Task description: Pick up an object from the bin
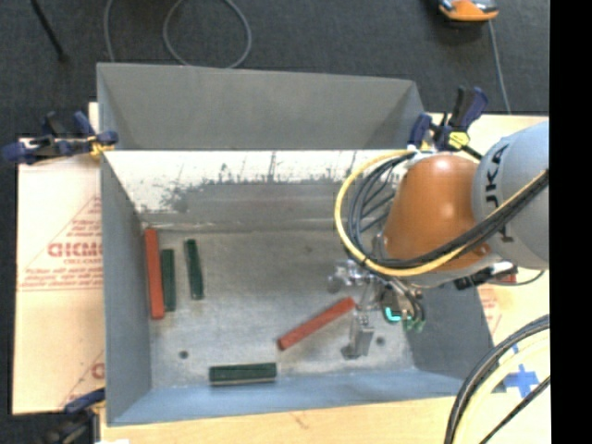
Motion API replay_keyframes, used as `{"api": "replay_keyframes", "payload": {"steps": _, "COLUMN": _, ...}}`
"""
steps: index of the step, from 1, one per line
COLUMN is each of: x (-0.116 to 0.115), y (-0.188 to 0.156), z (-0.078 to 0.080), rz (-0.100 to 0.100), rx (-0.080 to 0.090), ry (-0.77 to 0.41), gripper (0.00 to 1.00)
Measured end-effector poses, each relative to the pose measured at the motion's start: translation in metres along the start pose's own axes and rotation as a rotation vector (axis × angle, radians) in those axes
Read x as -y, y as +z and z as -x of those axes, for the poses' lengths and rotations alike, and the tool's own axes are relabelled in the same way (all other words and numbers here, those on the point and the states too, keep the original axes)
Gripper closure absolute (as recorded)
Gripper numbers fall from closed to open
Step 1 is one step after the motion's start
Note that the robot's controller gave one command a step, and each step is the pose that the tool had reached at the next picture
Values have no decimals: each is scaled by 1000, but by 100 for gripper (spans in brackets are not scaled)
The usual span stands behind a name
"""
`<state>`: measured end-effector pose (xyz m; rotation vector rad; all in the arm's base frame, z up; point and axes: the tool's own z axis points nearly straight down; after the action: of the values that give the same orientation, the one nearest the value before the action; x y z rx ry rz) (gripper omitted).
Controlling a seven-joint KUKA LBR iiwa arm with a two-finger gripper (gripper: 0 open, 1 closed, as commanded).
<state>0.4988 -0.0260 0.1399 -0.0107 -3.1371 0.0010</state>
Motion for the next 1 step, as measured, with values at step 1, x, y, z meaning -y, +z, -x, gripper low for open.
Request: {"api": "replay_keyframes", "payload": {"steps": 1, "x": 9, "y": 73, "z": 26, "rz": 1, "rx": 3, "ry": 19, "gripper": 0}}
